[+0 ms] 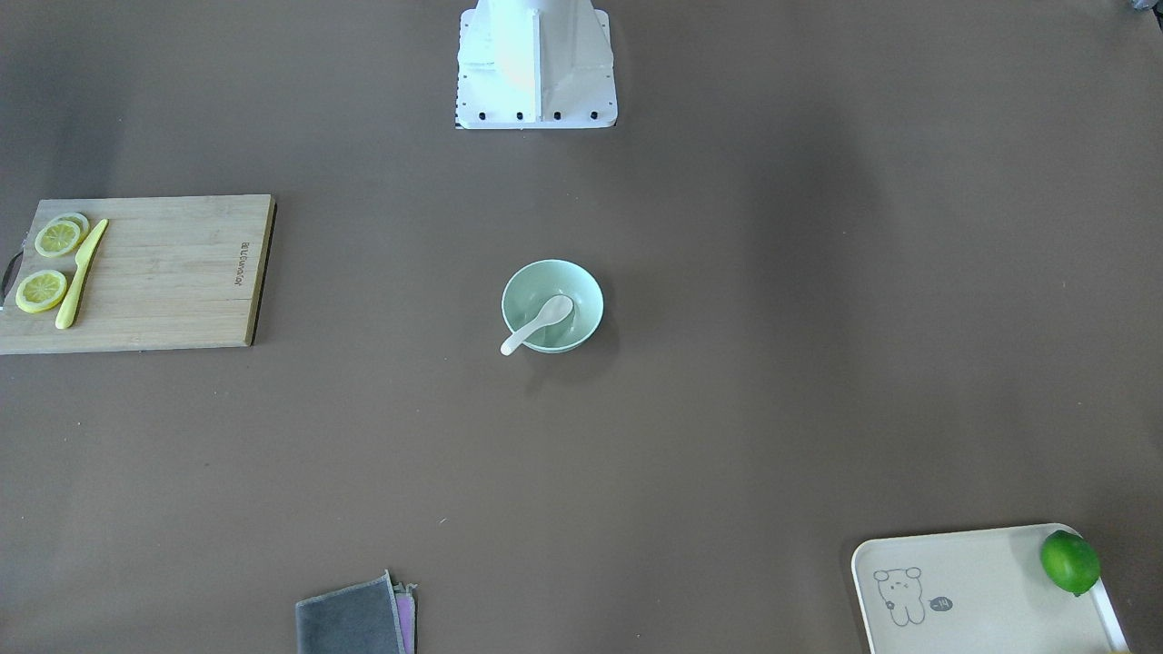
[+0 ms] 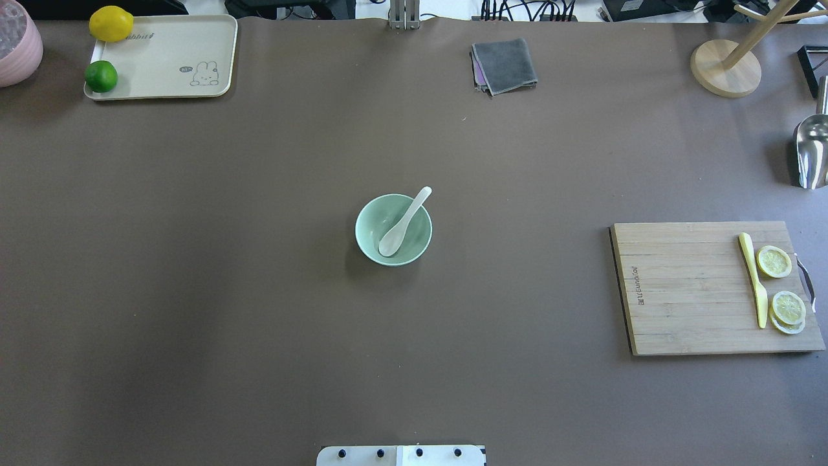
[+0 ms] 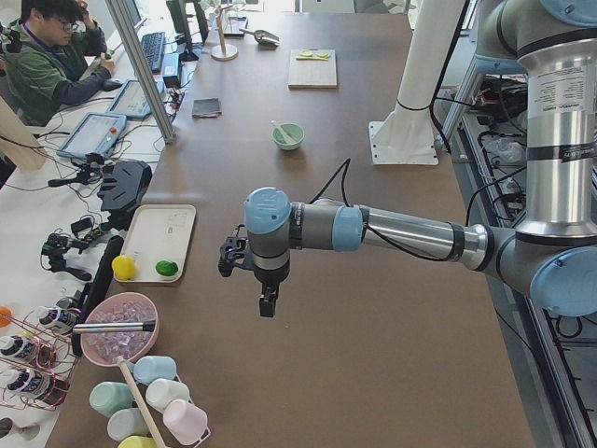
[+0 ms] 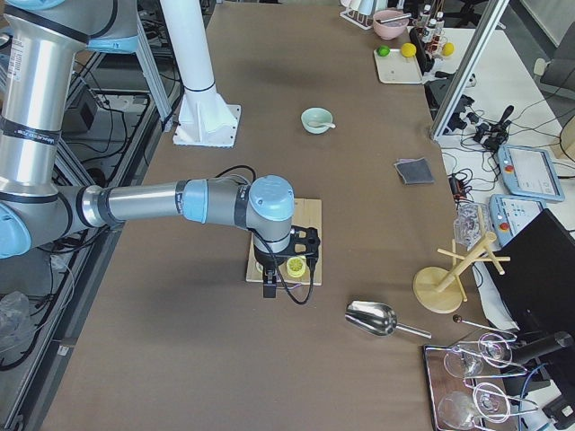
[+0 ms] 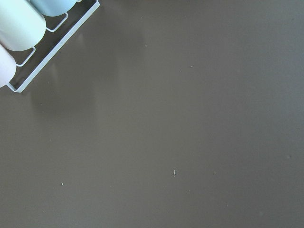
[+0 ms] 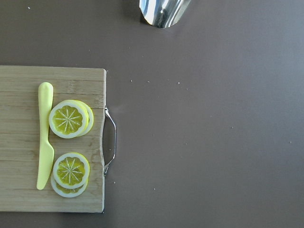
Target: Place spoon in bowl
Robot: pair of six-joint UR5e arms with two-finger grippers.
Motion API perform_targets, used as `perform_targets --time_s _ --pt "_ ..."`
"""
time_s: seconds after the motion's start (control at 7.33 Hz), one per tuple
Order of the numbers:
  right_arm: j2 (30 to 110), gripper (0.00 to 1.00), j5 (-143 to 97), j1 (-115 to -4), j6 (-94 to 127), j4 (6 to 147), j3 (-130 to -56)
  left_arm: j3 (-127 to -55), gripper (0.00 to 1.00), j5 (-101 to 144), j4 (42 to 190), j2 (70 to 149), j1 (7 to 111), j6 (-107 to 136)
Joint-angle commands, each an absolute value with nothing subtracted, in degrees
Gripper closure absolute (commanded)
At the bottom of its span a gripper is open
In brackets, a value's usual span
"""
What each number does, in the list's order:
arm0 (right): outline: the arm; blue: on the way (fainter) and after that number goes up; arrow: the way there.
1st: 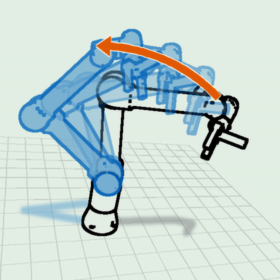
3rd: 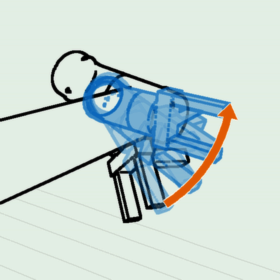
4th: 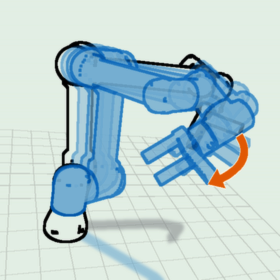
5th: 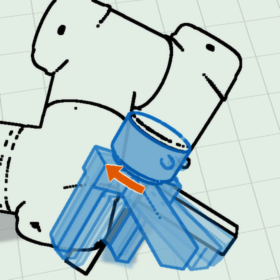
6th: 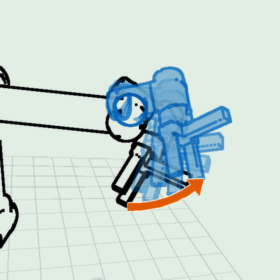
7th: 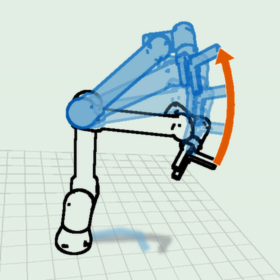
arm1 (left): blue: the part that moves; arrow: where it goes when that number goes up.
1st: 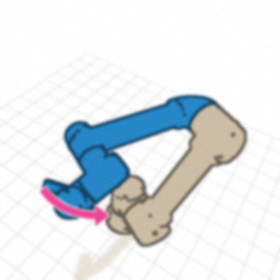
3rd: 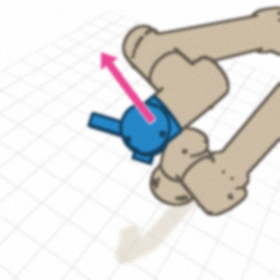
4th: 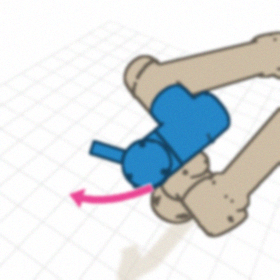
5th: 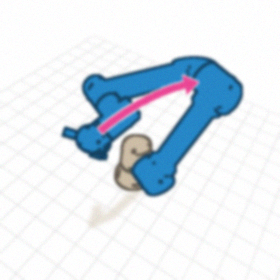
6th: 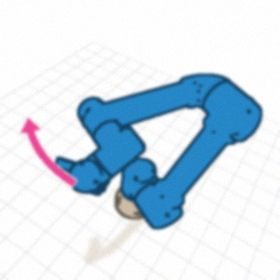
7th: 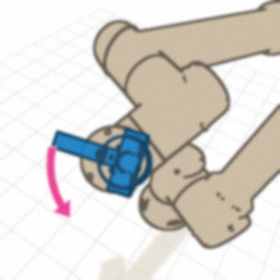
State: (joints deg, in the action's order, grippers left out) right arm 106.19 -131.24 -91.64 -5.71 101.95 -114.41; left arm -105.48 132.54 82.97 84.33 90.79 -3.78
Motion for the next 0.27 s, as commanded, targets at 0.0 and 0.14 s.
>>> perform_targets --time_s 0.0,0.14 --pt "106.17 0.00 -131.31 -91.58 -5.71 101.95 -114.43 -105.38 0.01 132.54 82.97 84.29 90.70 -3.78" --pt "106.08 0.00 -131.31 -91.58 -5.71 101.95 -114.43 -105.21 0.01 132.54 82.97 84.29 90.70 -3.78"
